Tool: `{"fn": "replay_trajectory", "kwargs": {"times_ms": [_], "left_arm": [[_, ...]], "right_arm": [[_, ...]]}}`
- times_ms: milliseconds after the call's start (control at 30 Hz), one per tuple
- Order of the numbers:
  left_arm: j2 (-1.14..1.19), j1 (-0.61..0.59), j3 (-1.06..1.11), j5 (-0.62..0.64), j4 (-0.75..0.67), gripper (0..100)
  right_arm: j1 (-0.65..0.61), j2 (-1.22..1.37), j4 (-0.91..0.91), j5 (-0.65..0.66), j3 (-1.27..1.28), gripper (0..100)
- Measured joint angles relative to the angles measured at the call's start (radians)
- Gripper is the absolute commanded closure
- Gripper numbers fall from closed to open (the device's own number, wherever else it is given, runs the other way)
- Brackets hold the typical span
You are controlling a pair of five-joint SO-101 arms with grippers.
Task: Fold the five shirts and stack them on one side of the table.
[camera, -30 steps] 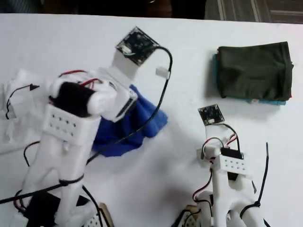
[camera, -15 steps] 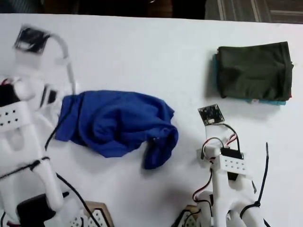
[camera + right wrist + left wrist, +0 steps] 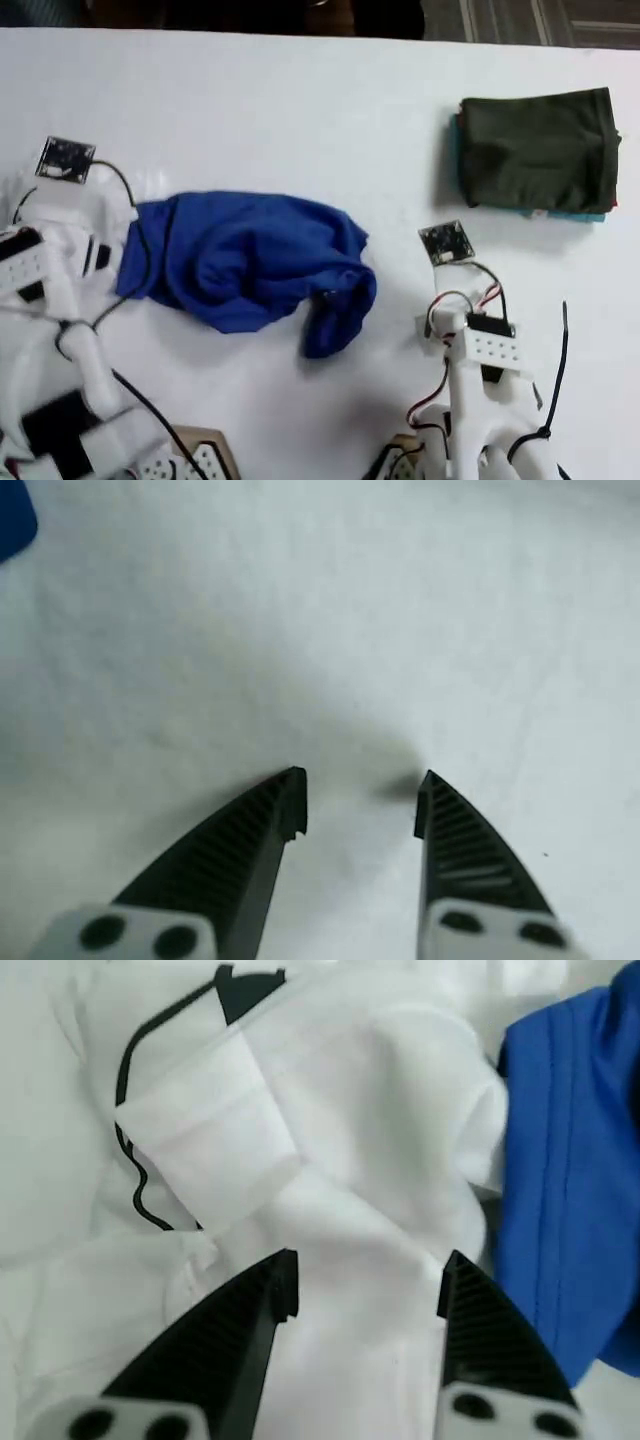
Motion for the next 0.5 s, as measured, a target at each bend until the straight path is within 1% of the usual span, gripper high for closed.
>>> {"fn": "replay_trajectory", "kwargs": {"times_ms": [233,433,500], "left_arm": [[0.384,-0.072,-0.341,0.035,0.149,76],[0.649,-0.198,-0.638,0.034,0.192,76],[0.713,-0.245,-0.738,0.008,0.209,76]], "right_arm": [[0.0,0.0,0.0,0.0,0.0,82.2],[0.0,0.0,0.0,0.0,0.0,82.2],[0.0,0.0,0.0,0.0,0.0,82.2]]}}
